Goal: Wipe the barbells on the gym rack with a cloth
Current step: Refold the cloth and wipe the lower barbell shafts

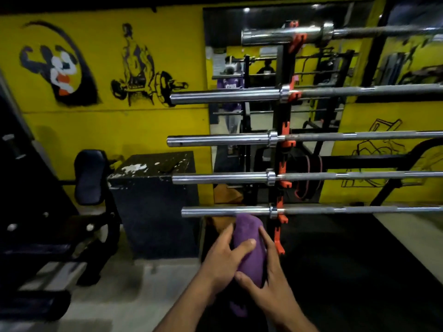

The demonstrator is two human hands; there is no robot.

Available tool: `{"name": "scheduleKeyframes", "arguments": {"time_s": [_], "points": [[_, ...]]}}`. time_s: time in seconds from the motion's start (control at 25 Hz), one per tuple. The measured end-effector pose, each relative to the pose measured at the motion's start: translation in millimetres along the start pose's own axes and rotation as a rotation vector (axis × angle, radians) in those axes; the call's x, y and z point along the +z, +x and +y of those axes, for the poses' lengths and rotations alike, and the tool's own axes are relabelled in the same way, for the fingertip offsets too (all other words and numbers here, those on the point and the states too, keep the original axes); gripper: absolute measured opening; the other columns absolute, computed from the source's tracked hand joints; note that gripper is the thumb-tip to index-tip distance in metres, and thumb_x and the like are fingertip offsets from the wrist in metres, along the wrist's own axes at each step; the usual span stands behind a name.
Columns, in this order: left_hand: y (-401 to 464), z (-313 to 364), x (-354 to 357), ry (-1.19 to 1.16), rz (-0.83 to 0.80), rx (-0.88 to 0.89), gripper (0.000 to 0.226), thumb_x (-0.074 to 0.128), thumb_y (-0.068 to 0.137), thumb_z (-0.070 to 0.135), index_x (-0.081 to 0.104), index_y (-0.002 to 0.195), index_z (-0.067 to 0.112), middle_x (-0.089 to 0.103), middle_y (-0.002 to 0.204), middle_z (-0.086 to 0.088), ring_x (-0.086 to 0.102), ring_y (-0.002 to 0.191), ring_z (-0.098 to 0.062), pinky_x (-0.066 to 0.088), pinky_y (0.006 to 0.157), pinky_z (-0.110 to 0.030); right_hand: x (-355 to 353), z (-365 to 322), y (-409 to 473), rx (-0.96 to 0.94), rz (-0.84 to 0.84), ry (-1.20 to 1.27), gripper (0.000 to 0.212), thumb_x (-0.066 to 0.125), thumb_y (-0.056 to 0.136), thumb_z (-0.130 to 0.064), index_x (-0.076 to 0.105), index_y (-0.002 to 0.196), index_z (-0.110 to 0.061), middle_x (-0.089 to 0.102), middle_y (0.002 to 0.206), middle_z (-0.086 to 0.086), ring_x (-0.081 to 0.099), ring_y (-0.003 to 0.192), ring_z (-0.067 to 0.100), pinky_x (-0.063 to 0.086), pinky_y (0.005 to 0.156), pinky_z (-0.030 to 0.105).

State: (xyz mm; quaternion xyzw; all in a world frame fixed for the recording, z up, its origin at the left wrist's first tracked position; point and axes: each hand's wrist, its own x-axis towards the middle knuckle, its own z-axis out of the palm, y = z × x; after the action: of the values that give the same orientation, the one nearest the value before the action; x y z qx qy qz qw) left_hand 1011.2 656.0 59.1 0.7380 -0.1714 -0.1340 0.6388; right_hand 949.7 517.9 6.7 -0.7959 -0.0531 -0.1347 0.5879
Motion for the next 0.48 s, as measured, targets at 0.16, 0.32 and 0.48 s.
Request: {"name": "scheduleKeyframes", "arguments": {"time_s": [0.16, 0.32, 0.48], "points": [[67.5, 13.3, -13.3, 0.072, -0.259, 0.034, 0.021, 0.058, 0.099, 0.040, 0.064, 0.116, 0.030, 0.069, 0.114, 0.005, 0.061, 0.106, -0.009, 0.049, 0.099, -0.043, -9.7, 22.9, 68.0, 0.024, 0.224, 0.304, 0.076, 0.072, 0.080, -0.043, 0.038, 0.148, -0.038, 0.053, 0.143, -0.017, 0.050, 0.135, 0.011, 0.043, 0.112, 0.036], [134.3, 13.8, -67.9, 0.431, -0.227, 0.257, 0.032, 0.054, 0.101, 0.040, 0.057, 0.132, 0.038, 0.061, 0.130, 0.021, 0.053, 0.120, 0.008, 0.042, 0.108, -0.026, -20.8, 27.4, 132.9, 0.104, 0.416, 0.473, 0.043, 0.061, 0.095, -0.034, 0.051, 0.136, -0.040, 0.064, 0.133, -0.002, 0.064, 0.119, 0.018, 0.056, 0.096, 0.038], [213.5, 24.4, -138.7, 0.750, -0.141, 0.500, 0.054, 0.051, 0.101, 0.039, 0.032, 0.152, 0.040, 0.036, 0.154, 0.019, 0.033, 0.140, 0.003, 0.023, 0.115, -0.010, -53.1, 4.2, 202.6, -0.074, 0.696, 0.047, 0.074, 0.055, 0.081, -0.061, 0.040, 0.144, -0.027, 0.052, 0.140, 0.000, 0.052, 0.127, 0.009, 0.039, 0.107, 0.020]]}}
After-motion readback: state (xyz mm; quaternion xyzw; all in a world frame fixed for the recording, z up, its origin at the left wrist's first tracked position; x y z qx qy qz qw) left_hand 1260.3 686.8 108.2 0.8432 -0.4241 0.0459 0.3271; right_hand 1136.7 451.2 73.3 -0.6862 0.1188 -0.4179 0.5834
